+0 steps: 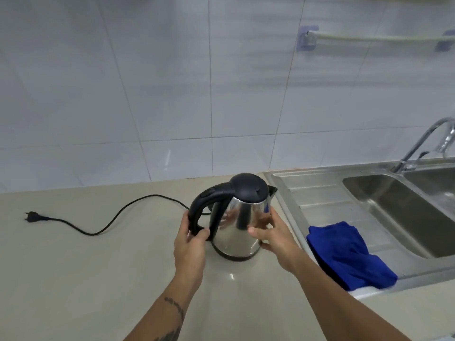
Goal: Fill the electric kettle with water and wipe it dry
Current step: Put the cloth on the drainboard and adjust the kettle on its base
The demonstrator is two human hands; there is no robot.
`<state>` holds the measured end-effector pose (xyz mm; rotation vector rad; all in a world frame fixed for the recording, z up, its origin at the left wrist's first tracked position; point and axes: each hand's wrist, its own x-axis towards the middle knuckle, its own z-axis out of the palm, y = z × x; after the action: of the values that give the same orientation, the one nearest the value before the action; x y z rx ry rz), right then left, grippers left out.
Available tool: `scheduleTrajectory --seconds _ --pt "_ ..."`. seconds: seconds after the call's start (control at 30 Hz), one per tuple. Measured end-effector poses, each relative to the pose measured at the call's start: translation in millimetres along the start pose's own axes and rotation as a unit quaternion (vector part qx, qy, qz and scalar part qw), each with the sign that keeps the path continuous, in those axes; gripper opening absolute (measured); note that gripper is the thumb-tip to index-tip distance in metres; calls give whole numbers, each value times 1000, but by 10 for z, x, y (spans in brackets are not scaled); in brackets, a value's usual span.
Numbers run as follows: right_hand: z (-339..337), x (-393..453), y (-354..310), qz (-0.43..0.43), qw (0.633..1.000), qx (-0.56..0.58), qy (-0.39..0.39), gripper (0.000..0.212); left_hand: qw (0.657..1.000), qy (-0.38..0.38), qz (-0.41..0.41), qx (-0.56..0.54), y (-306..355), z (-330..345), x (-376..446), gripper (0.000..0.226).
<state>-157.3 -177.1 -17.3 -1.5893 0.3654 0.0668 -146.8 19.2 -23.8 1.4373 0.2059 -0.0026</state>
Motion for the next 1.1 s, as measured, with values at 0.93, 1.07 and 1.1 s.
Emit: scheduleTrajectory --seconds 0.93,1.07,1.1 --pt "98 1453 -463 -26 999 20 -5 56 983 40 -88 -155 293 455 1317 42" --pt "117 1502 -428 -29 1000 13 -1 61 982 41 -92 -163 255 465 1383 40" --pt "125 1511 -425 -28 1000 12 0 63 981 40 -94 -162 250 465 1404 42"
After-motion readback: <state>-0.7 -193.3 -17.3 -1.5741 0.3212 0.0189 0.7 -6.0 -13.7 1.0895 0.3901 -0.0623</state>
